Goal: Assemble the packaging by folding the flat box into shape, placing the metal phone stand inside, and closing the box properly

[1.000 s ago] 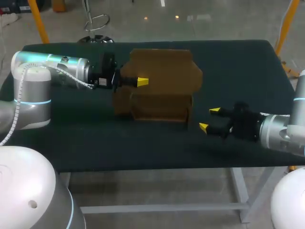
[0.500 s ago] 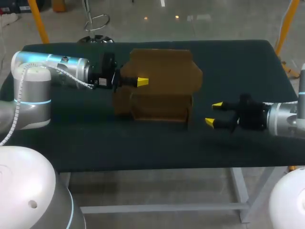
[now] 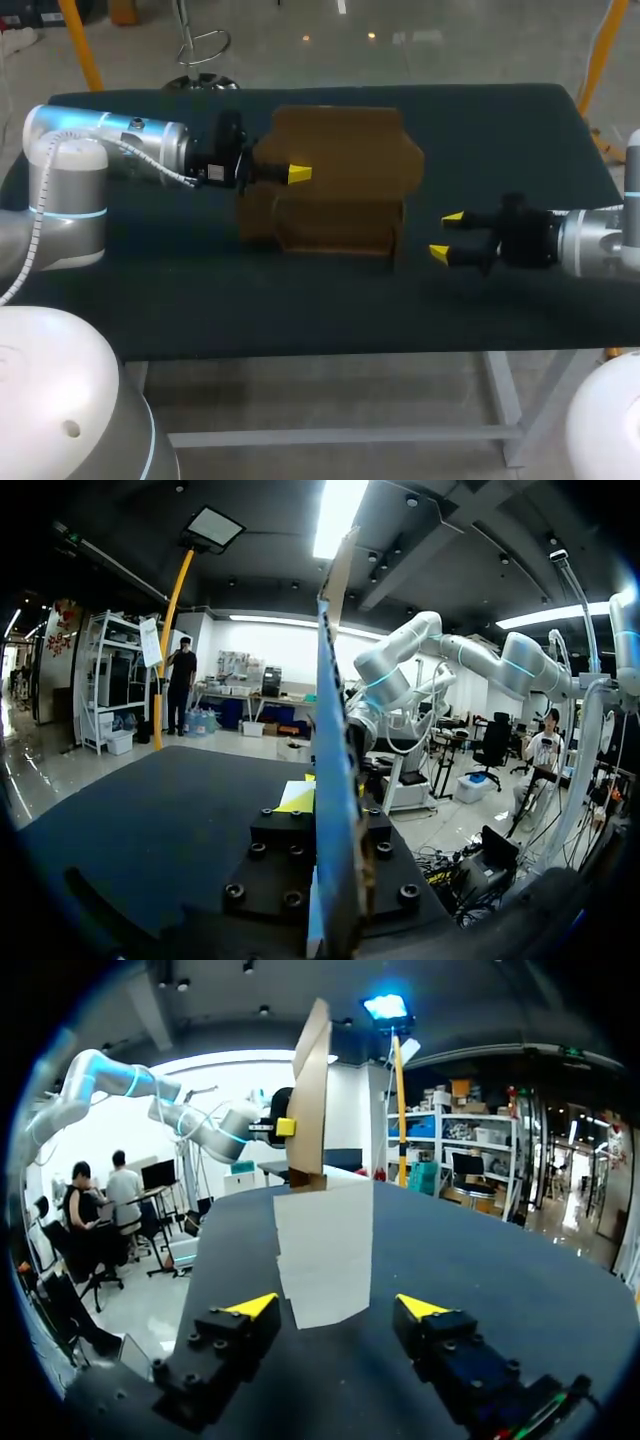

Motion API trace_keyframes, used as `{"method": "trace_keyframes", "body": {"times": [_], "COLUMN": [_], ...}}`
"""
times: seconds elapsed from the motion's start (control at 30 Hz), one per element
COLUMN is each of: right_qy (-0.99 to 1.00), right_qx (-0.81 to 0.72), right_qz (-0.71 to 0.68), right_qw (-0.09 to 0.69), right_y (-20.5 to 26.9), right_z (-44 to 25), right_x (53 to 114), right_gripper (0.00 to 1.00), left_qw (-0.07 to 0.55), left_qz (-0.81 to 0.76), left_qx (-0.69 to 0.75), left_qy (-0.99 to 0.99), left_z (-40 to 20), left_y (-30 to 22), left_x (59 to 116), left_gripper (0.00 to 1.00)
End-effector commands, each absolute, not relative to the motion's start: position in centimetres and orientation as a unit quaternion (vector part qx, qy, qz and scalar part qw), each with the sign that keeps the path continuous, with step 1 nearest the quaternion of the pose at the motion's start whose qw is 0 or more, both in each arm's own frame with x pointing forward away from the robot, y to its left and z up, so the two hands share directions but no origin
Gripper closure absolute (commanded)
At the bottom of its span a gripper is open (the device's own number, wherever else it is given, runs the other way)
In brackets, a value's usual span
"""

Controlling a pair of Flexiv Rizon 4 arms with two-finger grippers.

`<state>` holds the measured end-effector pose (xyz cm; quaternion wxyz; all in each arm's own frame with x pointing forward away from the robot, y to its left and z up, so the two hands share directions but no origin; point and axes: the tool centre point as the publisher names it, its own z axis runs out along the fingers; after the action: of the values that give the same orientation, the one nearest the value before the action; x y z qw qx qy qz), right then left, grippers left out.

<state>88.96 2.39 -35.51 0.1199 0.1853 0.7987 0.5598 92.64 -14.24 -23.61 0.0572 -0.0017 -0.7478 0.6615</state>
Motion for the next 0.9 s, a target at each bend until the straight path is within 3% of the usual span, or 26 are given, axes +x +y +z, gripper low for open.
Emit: {"method": "trace_keyframes", "body": {"times": [0.03, 0.9], "right_qy": [0.801, 0.806], "right_qx": [0.184, 0.19], "right_qz": [0.558, 0.55], "right_qw": [0.116, 0.111], "right_y": [2.8, 4.2], "right_z": [-35.8, -36.2], "right_x": [89.3, 89.7], "right_gripper": [0.21, 0.2], "left_qw": [0.057, 0.037], "left_qz": [0.655, 0.638], "left_qx": [-0.003, -0.007], "left_qy": [-0.753, -0.769], "left_z": [-23.9, -24.1], "left_y": [-14.3, -13.5], "left_x": [92.6, 92.6], "left_gripper": [1.0, 1.0]}}
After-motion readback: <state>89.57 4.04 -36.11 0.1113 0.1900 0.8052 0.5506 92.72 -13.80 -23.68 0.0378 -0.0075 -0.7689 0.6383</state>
